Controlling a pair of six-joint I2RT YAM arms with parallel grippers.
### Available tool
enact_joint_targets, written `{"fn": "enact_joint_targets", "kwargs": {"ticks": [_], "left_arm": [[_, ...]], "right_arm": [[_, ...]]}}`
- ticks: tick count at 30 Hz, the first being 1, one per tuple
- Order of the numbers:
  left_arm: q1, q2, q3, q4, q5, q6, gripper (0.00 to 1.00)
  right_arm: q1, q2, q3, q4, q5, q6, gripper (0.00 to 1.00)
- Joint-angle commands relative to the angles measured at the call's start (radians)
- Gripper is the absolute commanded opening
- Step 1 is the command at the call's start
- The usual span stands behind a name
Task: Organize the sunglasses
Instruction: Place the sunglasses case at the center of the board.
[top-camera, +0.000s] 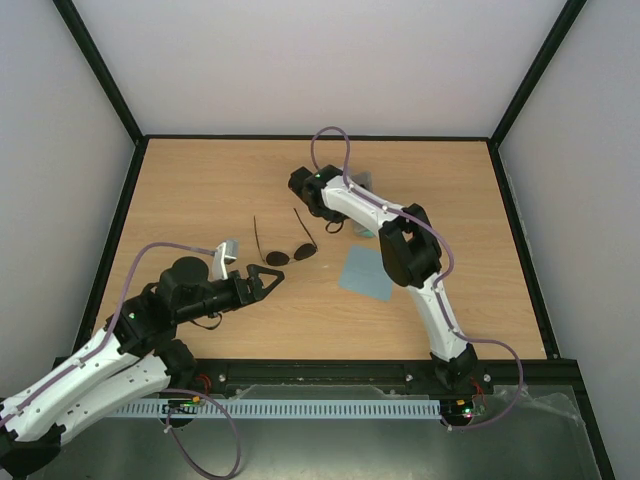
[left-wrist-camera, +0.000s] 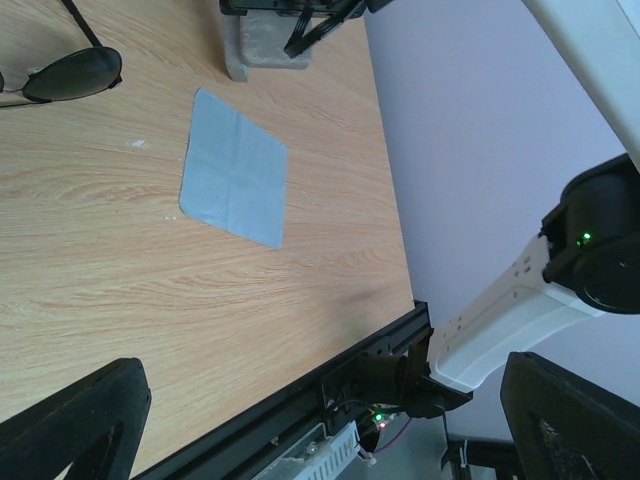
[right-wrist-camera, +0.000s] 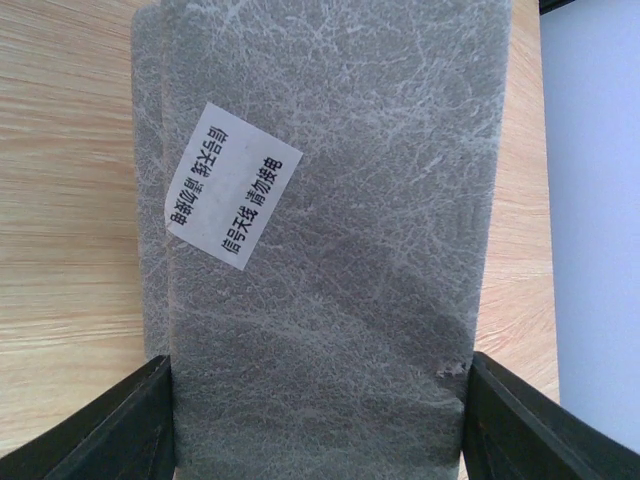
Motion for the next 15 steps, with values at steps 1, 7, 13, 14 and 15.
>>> {"fn": "enact_joint_targets", "kwargs": {"ticks": [1, 7, 13, 14, 15], "left_arm": [[0.007, -0.014, 0.003, 0.005, 0.020, 0.025, 0.99], [0.007, -0.015, -0.006, 0.007, 0.023, 0.028, 0.99], [0.007, -0.018, -0.004, 0.001, 0.020, 0.025, 0.99], [0.007, -0.018, -0.004, -0.001, 0.019, 0.025, 0.99], [0.007, -0.019, -0.003, -0.004, 0.018, 0.026, 0.99]], "right_arm": [[-0.018, 0.017, 0.086, -0.094, 0.049, -0.037, 0.44], [-0.018, 0.048, 0.098, -0.078, 0.017, -0.054, 0.52], [-0.019, 0.045, 0.075, -0.043, -0.033, -0.073, 0.66], [-0.019, 0.045, 0.074, -0.037, -0.042, -0.078, 0.68], [-0.018, 0.044, 0.074, -0.031, -0.051, -0.080, 0.70]]}}
